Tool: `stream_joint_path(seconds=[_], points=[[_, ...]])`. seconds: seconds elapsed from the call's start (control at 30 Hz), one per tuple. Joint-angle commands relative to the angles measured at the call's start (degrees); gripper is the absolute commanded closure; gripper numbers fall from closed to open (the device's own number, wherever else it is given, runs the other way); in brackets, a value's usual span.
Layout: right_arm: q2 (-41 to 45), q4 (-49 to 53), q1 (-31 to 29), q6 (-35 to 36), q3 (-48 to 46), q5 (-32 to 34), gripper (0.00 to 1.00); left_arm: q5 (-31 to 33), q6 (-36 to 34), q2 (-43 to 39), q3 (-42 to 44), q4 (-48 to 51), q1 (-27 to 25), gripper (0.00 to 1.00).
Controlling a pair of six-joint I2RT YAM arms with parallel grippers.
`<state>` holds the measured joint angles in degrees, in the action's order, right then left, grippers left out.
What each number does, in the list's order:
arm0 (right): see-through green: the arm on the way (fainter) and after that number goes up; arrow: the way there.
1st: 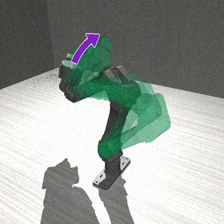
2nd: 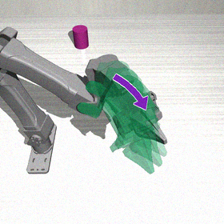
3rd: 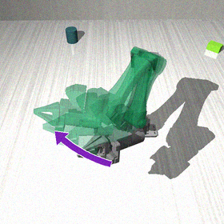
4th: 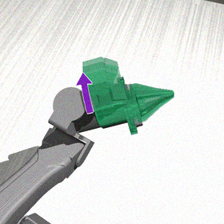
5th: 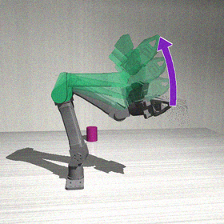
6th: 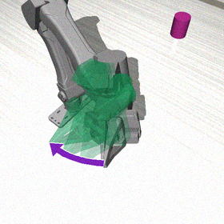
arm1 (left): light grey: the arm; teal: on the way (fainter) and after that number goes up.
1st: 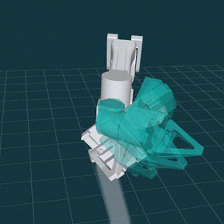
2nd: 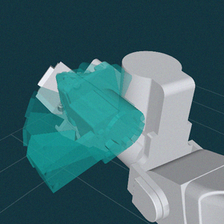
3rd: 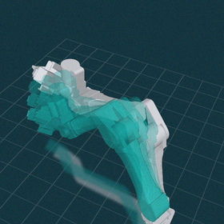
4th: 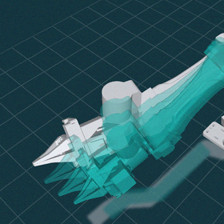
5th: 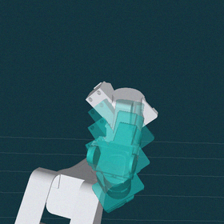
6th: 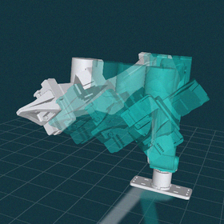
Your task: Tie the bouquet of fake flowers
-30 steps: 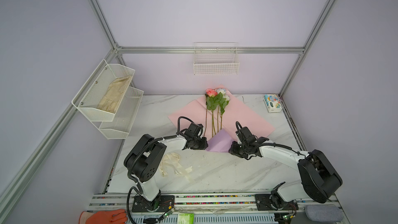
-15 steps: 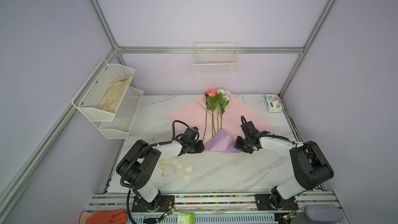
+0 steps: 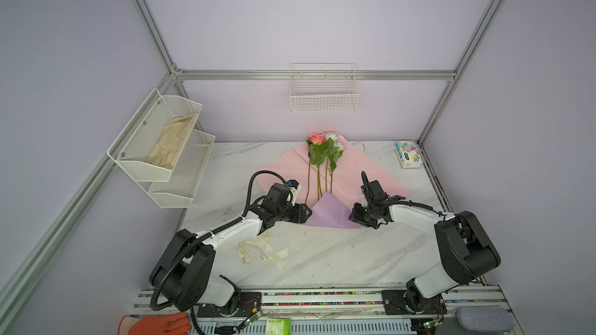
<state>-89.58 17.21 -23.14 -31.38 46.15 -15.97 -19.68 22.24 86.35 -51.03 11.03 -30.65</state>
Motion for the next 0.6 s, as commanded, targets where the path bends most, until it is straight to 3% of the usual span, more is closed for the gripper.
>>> stream_joint_path(seconds=[0.0, 0.1, 0.33, 0.47, 0.57], points=[[1.40, -0.10, 0.28, 0.75, -0.53, -0.21, 0.66, -11.42, -14.30, 6.51, -12.80, 5.55, 2.15, 0.36], [1.60, -0.25, 0.29, 0.56, -0.80, -0.25, 0.66, -21.39, -17.13, 15.54, -21.31, 9.86, 3.81, 0.35], [1.86, -0.59, 0.36, 0.04, -1.32, -0.55, 0.65, -31.93, -19.35, 26.39, -33.13, 15.01, 4.26, 0.36], [1.42, -1.08, 0.35, -0.09, -1.42, -0.78, 0.65, -34.58, -19.42, 30.52, -37.30, 16.67, 4.29, 0.48], [1.30, -1.04, 0.32, 0.00, -1.08, -0.87, 0.65, -37.05, -19.69, 32.89, -39.15, 17.41, 4.25, 0.66]])
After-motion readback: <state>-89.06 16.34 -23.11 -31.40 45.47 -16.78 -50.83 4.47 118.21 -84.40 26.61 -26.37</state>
